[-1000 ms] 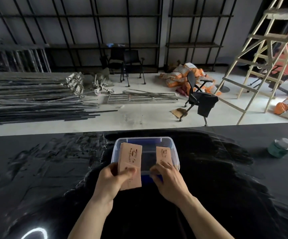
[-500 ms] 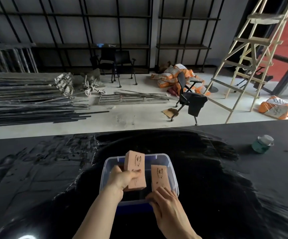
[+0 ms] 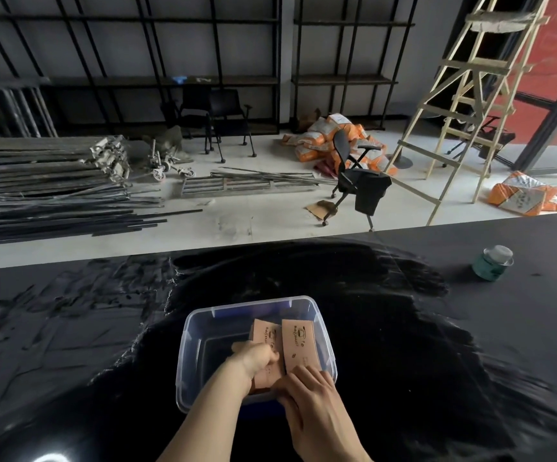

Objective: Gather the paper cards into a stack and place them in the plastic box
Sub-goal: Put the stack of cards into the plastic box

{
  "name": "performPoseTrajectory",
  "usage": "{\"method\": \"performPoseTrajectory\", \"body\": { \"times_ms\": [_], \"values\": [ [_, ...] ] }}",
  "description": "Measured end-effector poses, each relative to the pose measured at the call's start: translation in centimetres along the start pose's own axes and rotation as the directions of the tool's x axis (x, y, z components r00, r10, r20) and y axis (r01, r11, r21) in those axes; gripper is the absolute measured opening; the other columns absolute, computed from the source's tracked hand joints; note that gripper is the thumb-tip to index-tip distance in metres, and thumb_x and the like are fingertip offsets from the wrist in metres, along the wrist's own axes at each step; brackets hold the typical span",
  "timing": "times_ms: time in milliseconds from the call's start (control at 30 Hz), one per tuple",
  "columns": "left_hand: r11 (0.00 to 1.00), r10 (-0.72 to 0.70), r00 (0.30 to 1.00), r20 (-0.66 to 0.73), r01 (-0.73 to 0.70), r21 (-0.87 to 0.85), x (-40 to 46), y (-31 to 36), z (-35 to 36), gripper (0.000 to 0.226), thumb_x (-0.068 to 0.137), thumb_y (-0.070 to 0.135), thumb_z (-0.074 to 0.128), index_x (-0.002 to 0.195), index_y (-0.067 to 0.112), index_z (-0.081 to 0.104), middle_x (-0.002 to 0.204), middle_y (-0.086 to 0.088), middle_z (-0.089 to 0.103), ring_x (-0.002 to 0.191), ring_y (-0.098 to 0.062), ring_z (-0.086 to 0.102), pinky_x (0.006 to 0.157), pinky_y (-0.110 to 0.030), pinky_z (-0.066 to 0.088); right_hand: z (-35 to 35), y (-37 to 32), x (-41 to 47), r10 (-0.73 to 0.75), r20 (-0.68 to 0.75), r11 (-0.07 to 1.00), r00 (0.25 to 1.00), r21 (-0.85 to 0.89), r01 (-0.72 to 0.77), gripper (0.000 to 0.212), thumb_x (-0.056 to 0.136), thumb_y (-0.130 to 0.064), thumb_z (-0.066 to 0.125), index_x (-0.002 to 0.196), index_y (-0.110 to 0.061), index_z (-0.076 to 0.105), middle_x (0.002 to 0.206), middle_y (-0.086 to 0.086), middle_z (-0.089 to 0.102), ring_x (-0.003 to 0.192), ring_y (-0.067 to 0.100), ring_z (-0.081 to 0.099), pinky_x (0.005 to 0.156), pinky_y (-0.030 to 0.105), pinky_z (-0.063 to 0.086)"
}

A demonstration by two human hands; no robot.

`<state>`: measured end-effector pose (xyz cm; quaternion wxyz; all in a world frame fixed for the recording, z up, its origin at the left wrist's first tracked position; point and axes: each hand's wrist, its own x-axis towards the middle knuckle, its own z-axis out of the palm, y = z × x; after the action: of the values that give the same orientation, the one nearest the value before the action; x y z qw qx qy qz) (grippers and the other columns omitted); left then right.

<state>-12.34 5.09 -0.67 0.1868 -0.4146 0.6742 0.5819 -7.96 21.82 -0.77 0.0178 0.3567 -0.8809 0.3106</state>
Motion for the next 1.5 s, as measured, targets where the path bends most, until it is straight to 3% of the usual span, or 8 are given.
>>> {"method": "performPoseTrajectory", "body": {
  "times_ms": [233,400,567,733,867,1033,1300,1500],
  "values": [
    [0.839,0.048,0.987,-0.155,0.044,0.542,-0.1,-0.6,0.7,0.081,0.09,0.055,0.038,0.157,0.014,0.017,0.164,-0.012,0.021,0.149,-0.035,0.024,0.121,-0.05,0.021,0.4,0.1,-0.1,-0.02,-0.036,0.999,0.999,-0.033,0.018,0.008,0.09,-0.018,0.073,0.095,-0.025,0.071,0.09,-0.01,0.067,0.087,0.012,0.062,0.083,0.017,0.038],
    [0.759,0.122,0.981,-0.151,0.005,0.651,-0.2,-0.8,0.0,0.082,0.093,0.061,0.034,0.158,0.012,0.023,0.167,-0.013,0.011,0.15,-0.037,0.023,0.119,-0.051,0.027,0.2,0.2,-0.2,-0.035,-0.043,0.998,0.998,-0.054,0.033,0.006,0.092,-0.022,0.07,0.096,-0.025,0.071,0.093,-0.011,0.069,0.089,0.012,0.064,0.082,0.027,0.054],
    [0.702,0.355,0.913,-0.201,-0.118,0.703,-1.0,-1.5,-1.4,0.057,0.094,0.048,0.051,0.14,0.016,0.047,0.137,-0.01,0.062,0.122,-0.033,0.063,0.096,-0.044,0.054,-0.2,-0.1,-0.1,-0.006,-0.009,0.999,1.0,-0.051,0.006,0.008,0.09,-0.026,0.067,0.096,-0.026,0.071,0.091,-0.011,0.067,0.088,0.013,0.063,0.079,0.03,0.057],
    [0.715,0.409,0.898,-0.161,-0.206,0.668,-1.5,-1.6,-1.7,0.04,0.089,0.051,0.057,0.117,0.023,0.063,0.108,0.0,0.075,0.106,-0.028,0.07,0.078,-0.036,0.049,-1.4,0.4,1.4,0.015,-0.154,0.994,0.988,-0.101,-0.031,0.015,0.089,-0.025,0.073,0.102,-0.025,0.067,0.098,-0.008,0.068,0.09,0.016,0.06,0.074,0.03,0.055],
    [0.736,0.407,0.903,-0.141,-0.232,0.635,-1.3,-2.1,-2.0,0.033,0.09,0.05,0.053,0.097,0.025,0.073,0.089,0.006,0.074,0.095,-0.026,0.072,0.076,-0.036,0.05,-2.3,2.1,3.6,0.053,-0.072,0.966,0.996,-0.25,-0.07,0.049,0.085,-0.028,0.076,0.133,-0.021,0.065,0.132,0.001,0.067,0.123,0.025,0.06,0.104,0.043,0.053],
    [0.733,0.422,0.896,-0.136,-0.249,0.632,-1.4,-2.3,-1.8,0.03,0.093,0.042,0.057,0.108,0.025,0.076,0.104,-0.001,0.079,0.101,-0.028,0.072,0.087,-0.039,0.056,-2.4,3.7,5.2,0.137,0.129,0.932,0.982,-0.353,-0.084,0.055,0.098,-0.04,0.06,0.151,-0.027,0.052,0.167,0.001,0.039,0.159,0.025,0.018,0.13,0.047,0.017],
    [0.808,0.34,0.937,-0.081,-0.247,0.536,-1.0,-2.2,-2.8,0.035,0.087,0.02,0.063,0.122,0.023,0.068,0.115,-0.003,0.076,0.099,-0.024,0.071,0.084,-0.035,0.058,-2.2,3.9,5.0,0.251,0.19,0.939,0.949,-0.287,-0.191,0.04,0.101,-0.034,0.059,0.141,-0.028,0.058,0.166,-0.012,0.038,0.16,0.011,-0.011,0.073,0.023,0.054],
    [0.781,0.356,0.932,-0.068,-0.257,0.569,-0.5,-2.5,-2.8,0.039,0.09,0.018,0.067,0.127,0.028,0.069,0.116,-0.001,0.076,0.101,-0.024,0.073,0.089,-0.042,0.062,-2.4,3.9,4.9,0.251,0.186,0.938,0.95,-0.29,-0.191,0.037,0.103,-0.035,0.057,0.139,-0.028,0.058,0.167,-0.012,0.037,0.158,0.008,-0.012,0.077,0.028,0.063]
  ]
}}
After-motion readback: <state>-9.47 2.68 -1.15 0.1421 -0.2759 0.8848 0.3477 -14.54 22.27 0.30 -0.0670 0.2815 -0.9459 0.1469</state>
